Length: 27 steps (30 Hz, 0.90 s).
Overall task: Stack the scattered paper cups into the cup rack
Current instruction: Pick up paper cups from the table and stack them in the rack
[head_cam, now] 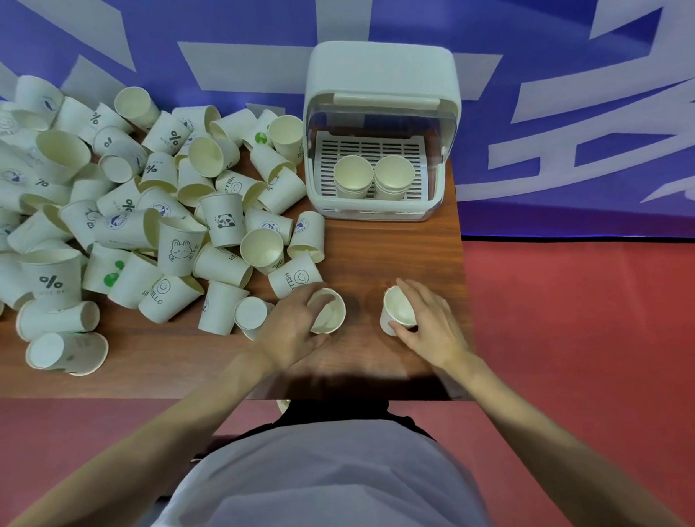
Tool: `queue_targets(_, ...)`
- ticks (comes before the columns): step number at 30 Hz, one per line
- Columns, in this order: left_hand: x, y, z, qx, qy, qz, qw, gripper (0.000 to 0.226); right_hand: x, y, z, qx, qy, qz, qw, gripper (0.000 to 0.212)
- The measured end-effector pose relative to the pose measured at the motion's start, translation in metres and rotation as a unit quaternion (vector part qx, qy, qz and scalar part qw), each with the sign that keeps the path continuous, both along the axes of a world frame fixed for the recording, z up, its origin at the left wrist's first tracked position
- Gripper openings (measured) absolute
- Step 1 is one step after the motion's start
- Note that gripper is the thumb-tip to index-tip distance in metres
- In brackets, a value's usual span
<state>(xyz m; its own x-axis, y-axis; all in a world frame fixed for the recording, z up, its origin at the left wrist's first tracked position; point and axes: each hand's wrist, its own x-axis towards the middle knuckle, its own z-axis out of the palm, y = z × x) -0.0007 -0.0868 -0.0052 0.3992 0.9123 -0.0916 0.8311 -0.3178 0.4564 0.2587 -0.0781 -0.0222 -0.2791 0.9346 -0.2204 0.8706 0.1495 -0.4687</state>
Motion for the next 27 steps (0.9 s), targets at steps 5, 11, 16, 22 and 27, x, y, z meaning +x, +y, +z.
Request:
queue_targets(5,0.001,0.027,0.022,0.032,-0.08,0.023,0.996,0.067,0.003,0.025,0.015,0.043,0.01,0.013,0.999,0.07)
queue_targets(11,0.008,0.094,0.059,0.107,-0.113,0.054,0.986,0.067,0.004,0.087,0.052,0.135,0.064,-0.022,0.989,0.06)
queue_targets(16,0.018,0.153,0.083,0.152,-0.123,0.067,0.978,0.065,-0.002,0.144,0.07,0.205,0.089,-0.065,0.972,0.054)
queue_targets(22,0.024,0.199,0.081,0.145,-0.112,0.069,0.981,0.065,-0.014,0.186,0.067,0.222,0.094,-0.082,0.967,0.051)
queue_targets(27,0.026,0.212,0.065,0.125,-0.085,0.048,0.987,0.066,-0.02,0.196,0.053,0.237,0.076,-0.062,0.967,0.048)
